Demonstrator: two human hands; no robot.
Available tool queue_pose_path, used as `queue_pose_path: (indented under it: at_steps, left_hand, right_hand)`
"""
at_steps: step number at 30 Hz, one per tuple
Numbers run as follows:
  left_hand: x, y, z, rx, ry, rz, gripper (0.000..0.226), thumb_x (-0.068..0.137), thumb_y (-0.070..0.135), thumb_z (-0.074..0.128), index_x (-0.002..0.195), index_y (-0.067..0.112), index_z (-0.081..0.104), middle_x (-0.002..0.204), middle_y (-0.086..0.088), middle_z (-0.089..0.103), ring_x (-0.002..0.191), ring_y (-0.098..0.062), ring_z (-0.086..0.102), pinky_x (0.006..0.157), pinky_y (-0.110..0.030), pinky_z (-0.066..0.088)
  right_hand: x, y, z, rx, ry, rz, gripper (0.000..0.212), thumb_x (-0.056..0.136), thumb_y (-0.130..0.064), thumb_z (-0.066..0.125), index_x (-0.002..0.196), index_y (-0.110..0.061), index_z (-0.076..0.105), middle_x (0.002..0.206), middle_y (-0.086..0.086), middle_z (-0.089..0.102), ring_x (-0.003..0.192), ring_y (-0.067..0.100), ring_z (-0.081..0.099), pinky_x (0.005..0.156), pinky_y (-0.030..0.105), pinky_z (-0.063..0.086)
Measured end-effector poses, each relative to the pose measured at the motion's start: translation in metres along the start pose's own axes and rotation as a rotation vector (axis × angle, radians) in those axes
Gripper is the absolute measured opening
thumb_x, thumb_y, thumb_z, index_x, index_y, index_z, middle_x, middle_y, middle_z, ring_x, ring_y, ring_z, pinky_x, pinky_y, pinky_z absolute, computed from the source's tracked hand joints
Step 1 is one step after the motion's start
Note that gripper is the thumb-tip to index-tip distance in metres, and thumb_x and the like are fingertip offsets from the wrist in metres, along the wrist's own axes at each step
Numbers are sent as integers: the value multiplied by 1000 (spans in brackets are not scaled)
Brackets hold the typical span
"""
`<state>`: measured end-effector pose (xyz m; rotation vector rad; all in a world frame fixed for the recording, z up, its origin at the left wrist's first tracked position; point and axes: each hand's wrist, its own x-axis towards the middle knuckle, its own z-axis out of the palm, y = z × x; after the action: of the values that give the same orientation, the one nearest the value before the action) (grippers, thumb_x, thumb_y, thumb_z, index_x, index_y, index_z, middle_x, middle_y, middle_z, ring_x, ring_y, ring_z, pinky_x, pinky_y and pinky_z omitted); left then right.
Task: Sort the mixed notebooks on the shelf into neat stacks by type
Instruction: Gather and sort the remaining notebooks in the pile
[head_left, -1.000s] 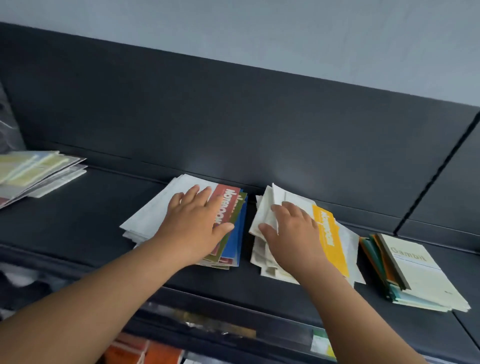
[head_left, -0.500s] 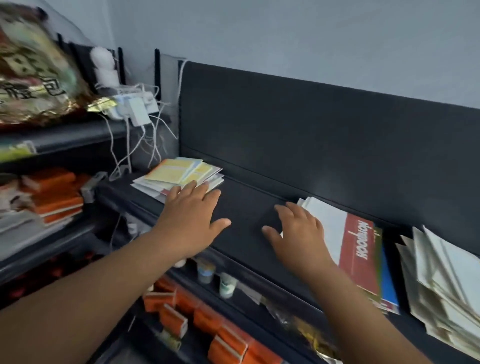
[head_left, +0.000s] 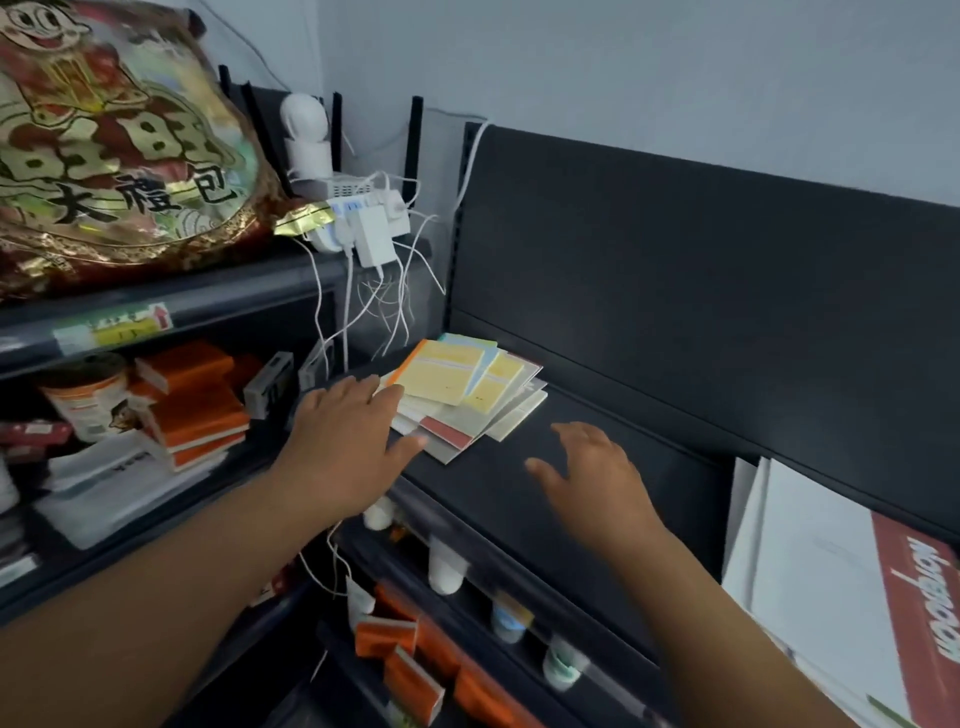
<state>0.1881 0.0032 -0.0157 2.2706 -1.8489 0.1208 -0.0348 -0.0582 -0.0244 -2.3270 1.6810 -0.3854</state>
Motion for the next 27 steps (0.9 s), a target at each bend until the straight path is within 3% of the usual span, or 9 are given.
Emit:
queue_pose_path:
  at_steps: [9, 12, 14, 19, 23, 27]
  left_hand:
    - [86, -25, 26, 1, -52, -39, 67, 95, 59, 35, 150, 22, 26, 155, -5, 29, 143, -23, 24, 114, -40, 20]
    - [112, -29, 39, -29, -84, 3, 60, 92, 60, 37, 140, 23, 39, 133, -2, 50, 126, -22, 43, 103, -40, 33]
    - [131, -32, 45, -59, -115, 37, 58, 91, 61, 37, 137, 26, 42, 120, 2, 54, 117, -20, 48, 97, -39, 37]
    - [176, -35, 58, -101, -183, 109, 62, 91, 62, 35, 139, 22, 39, 124, 1, 53, 117, -19, 48, 96, -38, 39]
    - [195, -35, 70, -170, -322, 186, 75, 93, 62, 34, 152, 19, 19, 156, -4, 24, 140, -23, 26, 114, -40, 23]
    - [205, -29, 81, -207, -361, 278, 79, 92, 65, 31, 154, 24, 5, 162, -6, -8, 149, -25, -2, 119, -42, 5]
  right_hand:
    - [89, -12, 30, 86, -37, -9, 59, 97, -45, 50, 148, -19, 36, 154, 1, 35, 139, 23, 36, 114, 40, 31]
    - [107, -11, 38, 85, -58, 20, 58, 98, -44, 49, 148, -18, 36, 154, 1, 35, 138, 24, 36, 113, 39, 32]
    - [119, -12, 40, 78, -63, 50, 57, 99, -43, 48, 148, -17, 36, 153, 2, 36, 137, 25, 37, 112, 38, 33]
    - [141, -16, 45, 84, -39, 161, 49, 100, -41, 46, 142, -16, 43, 147, 3, 42, 133, 26, 40, 108, 37, 35]
    - [153, -22, 51, 97, -11, 261, 46, 100, -46, 41, 136, -18, 49, 138, 3, 50, 126, 25, 47, 104, 39, 41]
    - [163, -29, 60, 173, 23, 367, 40, 98, -49, 41, 117, -17, 56, 118, 1, 56, 109, 23, 54, 91, 40, 48]
